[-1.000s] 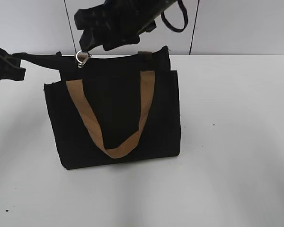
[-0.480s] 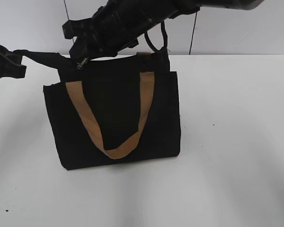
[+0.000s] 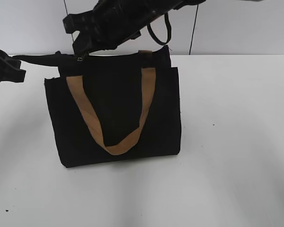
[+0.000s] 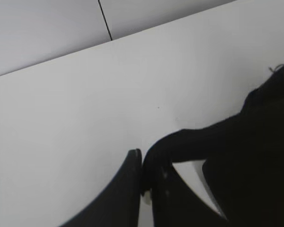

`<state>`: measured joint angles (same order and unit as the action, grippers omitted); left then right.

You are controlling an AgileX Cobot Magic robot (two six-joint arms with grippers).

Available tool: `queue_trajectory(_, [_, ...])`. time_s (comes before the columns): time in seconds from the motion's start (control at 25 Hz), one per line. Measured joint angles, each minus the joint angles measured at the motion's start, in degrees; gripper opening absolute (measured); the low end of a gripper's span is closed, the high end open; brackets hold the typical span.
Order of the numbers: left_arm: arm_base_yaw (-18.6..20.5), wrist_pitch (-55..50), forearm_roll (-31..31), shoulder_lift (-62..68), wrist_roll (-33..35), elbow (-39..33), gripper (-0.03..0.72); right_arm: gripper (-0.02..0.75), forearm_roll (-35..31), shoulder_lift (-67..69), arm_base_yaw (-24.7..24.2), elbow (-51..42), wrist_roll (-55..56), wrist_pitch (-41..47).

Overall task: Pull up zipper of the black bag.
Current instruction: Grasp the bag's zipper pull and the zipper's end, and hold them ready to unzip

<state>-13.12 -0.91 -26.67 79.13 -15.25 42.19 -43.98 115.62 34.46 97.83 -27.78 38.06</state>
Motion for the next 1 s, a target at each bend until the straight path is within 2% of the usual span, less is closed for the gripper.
queue_trajectory(0.32, [-0.1, -4.0, 0.0, 0.0, 0.0, 0.0, 0.033, -0.008, 8.0, -1.4, 0.1, -0.1, 0.4, 3.8])
queue_trajectory(0.8, [0.1, -7.9, 0.2, 0.0, 0.1, 0.0, 0.033, -0.009, 37.2, -2.1, 0.1, -0.1, 10.7, 8.3])
queue_trajectory(0.88, [0.1, -7.7, 0.4, 0.0, 0.1, 0.0, 0.033, -0.009, 41.3, -2.3, 0.2, 0.1, 12.7, 9.5])
queue_trajectory(1.0, [0.0, -7.5, 0.8, 0.0, 0.1, 0.0, 0.033, -0.009, 44.0, -2.4, 0.5, 0.2, 14.7, 10.7])
